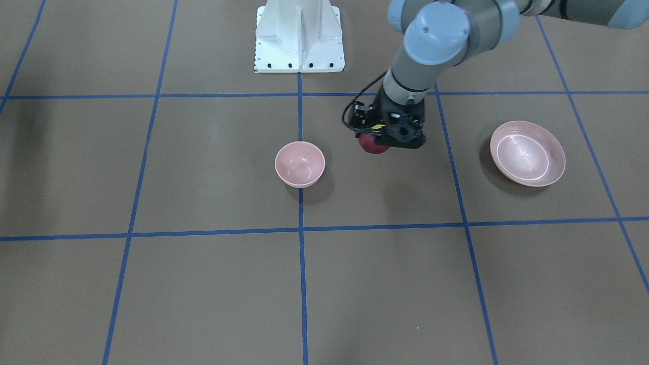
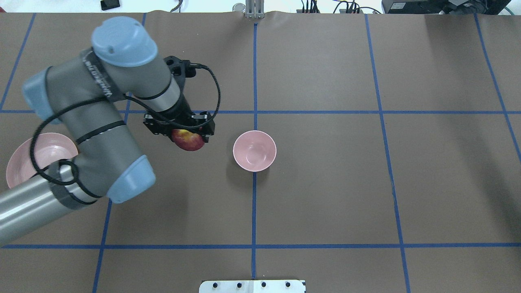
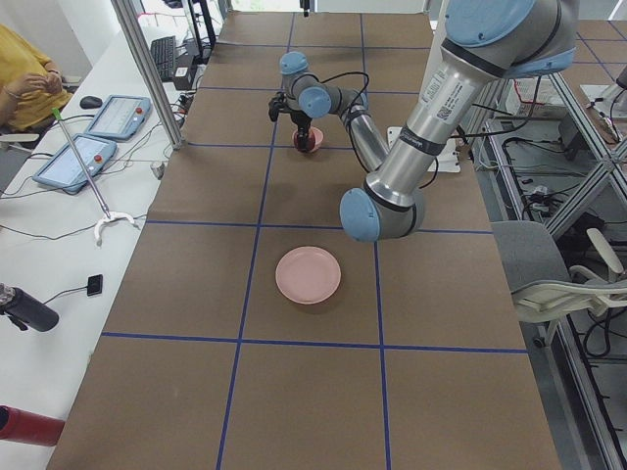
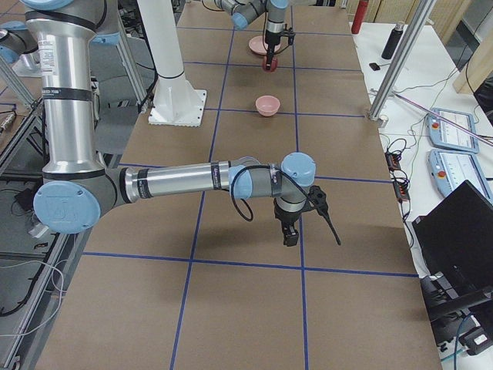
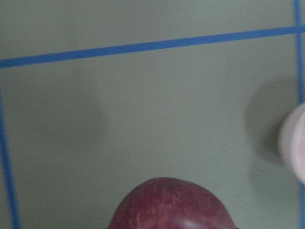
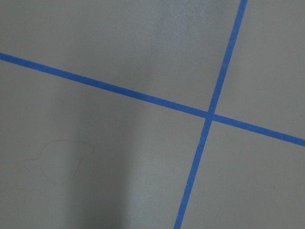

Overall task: Move apple from plate to bowl
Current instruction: 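Lift the red apple with the left gripper and carry it toward the bowl, then lower the apple into the pink bowl, open the left gripper, withdraw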

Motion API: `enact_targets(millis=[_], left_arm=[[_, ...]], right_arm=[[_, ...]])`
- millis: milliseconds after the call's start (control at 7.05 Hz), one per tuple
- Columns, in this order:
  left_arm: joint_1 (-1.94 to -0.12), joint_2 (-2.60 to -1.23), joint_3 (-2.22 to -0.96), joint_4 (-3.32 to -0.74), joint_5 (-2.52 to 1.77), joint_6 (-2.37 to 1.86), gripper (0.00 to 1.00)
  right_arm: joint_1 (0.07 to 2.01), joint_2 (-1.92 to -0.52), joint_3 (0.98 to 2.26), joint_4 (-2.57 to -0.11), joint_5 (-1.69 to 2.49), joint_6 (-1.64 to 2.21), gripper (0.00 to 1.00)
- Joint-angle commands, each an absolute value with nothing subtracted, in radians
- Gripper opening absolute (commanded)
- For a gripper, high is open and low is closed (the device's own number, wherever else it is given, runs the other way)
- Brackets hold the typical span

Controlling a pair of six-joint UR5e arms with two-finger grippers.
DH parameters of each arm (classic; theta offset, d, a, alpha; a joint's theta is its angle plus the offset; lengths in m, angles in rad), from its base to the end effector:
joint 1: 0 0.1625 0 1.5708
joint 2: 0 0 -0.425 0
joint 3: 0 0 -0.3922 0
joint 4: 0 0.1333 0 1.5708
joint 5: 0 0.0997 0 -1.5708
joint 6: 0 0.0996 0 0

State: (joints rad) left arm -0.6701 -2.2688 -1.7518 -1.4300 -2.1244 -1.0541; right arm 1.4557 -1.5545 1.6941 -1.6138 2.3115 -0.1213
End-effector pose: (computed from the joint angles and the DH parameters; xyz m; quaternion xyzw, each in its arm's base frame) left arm 0.4624 -0.4697 0.1816 -0.0172 0.4302 0.0296 0.9021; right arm 0.0080 -0.5059 0.5964 0.0461 -0.3614 -0.1272 0.9226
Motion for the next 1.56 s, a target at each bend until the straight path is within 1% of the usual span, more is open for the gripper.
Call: enact_targets(millis=[0, 142, 284, 425, 567, 709, 851, 993, 1134, 1418], left_arm=[[-0.579, -2.434, -1.587, -1.446, -2.017, -1.195, 0.2], [-0.557, -2.485, -1.472, -1.539, -2.016, -1.253, 0.2], [-0.551, -2.494, -1.391, -1.659, -2.014, -1.267, 0.24], [-0.532, -2.496, -1.347, -1.708, -1.996, -1.267, 0.29], [-0.51, -2.494, -1.33, -1.715, -1.943, -1.266, 0.46], [-0.502, -2.493, -1.328, -1.715, -1.934, -1.266, 0.55], [-0.502, -2.493, -1.331, -1.715, -1.933, -1.262, 0.71], [-0.502, -2.491, -1.333, -1.717, -1.933, -1.259, 0.86], [-0.502, -2.49, -1.335, -1.715, -1.93, -1.259, 0.97], [-0.502, -2.488, -1.338, -1.715, -1.927, -1.259, 0.97]], right_arm=[[1.456, -1.554, 1.692, -1.614, 2.312, -0.121, 1.0], [1.456, -1.554, 1.693, -1.614, 2.312, -0.121, 1.0], [1.456, -1.552, 1.694, -1.614, 2.31, -0.12, 1.0], [1.456, -1.552, 1.694, -1.614, 2.31, -0.12, 1.0], [1.456, -1.552, 1.692, -1.614, 2.31, -0.12, 1.0], [1.456, -1.552, 1.692, -1.614, 2.31, -0.12, 1.0], [1.456, -1.552, 1.692, -1.614, 2.31, -0.12, 1.0], [1.456, -1.552, 1.692, -1.614, 2.31, -0.12, 1.0], [1.456, -1.552, 1.692, -1.614, 2.31, -0.12, 1.0], [1.456, -1.552, 1.692, -1.614, 2.31, -0.12, 1.0]])
